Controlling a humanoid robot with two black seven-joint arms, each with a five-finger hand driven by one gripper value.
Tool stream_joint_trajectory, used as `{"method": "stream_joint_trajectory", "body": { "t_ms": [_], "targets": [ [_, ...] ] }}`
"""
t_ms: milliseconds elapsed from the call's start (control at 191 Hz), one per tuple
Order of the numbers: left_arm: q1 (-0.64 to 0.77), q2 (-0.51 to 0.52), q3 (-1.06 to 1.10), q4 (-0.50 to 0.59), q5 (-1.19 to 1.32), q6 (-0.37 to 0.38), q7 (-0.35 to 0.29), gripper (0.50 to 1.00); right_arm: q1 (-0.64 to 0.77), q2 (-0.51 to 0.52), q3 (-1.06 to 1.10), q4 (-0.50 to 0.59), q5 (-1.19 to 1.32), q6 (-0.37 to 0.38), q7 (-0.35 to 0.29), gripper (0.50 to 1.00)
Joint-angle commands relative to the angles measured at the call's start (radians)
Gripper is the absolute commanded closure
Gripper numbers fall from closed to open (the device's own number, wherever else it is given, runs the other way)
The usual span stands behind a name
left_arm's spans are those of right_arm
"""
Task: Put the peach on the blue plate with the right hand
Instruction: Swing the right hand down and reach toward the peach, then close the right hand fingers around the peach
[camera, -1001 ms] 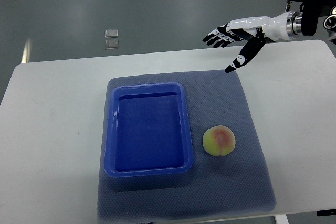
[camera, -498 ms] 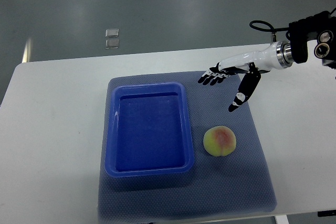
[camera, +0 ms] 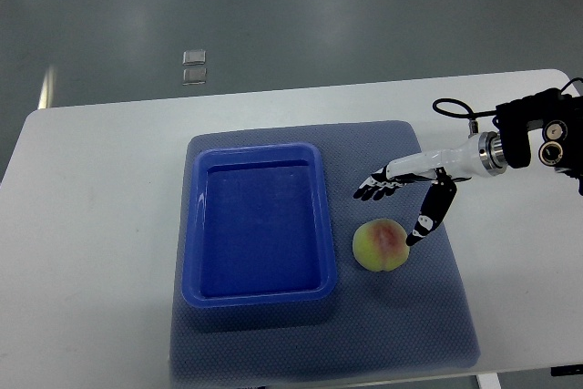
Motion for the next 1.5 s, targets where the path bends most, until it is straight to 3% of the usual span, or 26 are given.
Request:
{"method": "stream_joint_trajectory", "body": {
  "t_ms": [0,293,765,980,985,1153,1226,1273,1279,1331,1373,1431,1436,1446,1493],
  "targets": [
    [0.000,0.000,0.000,0.000,0.000,0.000,0.000,0.500,-0.013,0.000,0.002,0.000,-0.006,-0.008,0.000,0.572],
    [0.000,0.000,0.000,0.001,0.000,0.000,0.000,0.500,-0.087,0.008,0.006,0.000,-0.012,-0.066,0.002,0.572],
    [0.000,0.000,0.002,0.000,0.000,0.000,0.000,0.500,-0.183,0.006,0.097,0.000,-0.014,-0.083,0.003,0.574],
    [0.000,0.000,0.002,0.000,0.000,0.000,0.000,0.500,-0.214,0.009,0.112,0.000,-0.015,-0.098,0.005,0.603],
    [0.000,0.000,0.002,0.000,0.000,0.000,0.000,0.500,-0.222,0.011,0.117,0.000,-0.017,-0.109,0.008,0.629],
    [0.000,0.000,0.002,0.000,0.000,0.000,0.000,0.500,-0.239,0.014,0.118,-0.002,-0.035,-0.129,0.016,0.679],
    [0.000,0.000,0.002,0.000,0.000,0.000,0.000,0.500,-0.242,0.015,0.118,-0.002,-0.037,-0.135,0.019,0.740],
    [0.000,0.000,0.002,0.000,0.000,0.000,0.000,0.500,-0.242,0.016,0.118,-0.002,-0.037,-0.135,0.019,0.740],
    [0.000,0.000,0.002,0.000,0.000,0.000,0.000,0.500,-0.242,0.016,0.118,-0.002,-0.035,-0.143,0.019,0.789],
    [0.000,0.000,0.002,0.000,0.000,0.000,0.000,0.500,-0.240,0.012,0.118,-0.002,-0.035,-0.146,0.019,0.858],
    [0.000,0.000,0.002,0.000,0.000,0.000,0.000,0.500,-0.239,0.009,0.123,0.000,-0.035,-0.146,0.020,0.897],
    [0.000,0.000,0.002,0.000,0.000,0.000,0.000,0.500,-0.239,0.009,0.123,0.000,-0.035,-0.146,0.020,0.897],
    [0.000,0.000,0.002,0.000,0.000,0.000,0.000,0.500,-0.229,0.003,0.141,0.000,-0.032,-0.141,0.020,0.934],
    [0.000,0.000,0.002,0.000,0.000,0.000,0.000,0.500,-0.228,0.002,0.144,0.001,-0.031,-0.140,0.020,0.940],
    [0.000,0.000,0.002,0.000,0.000,0.000,0.000,0.500,-0.226,0.000,0.147,0.001,-0.031,-0.138,0.020,0.944]
  ]
}}
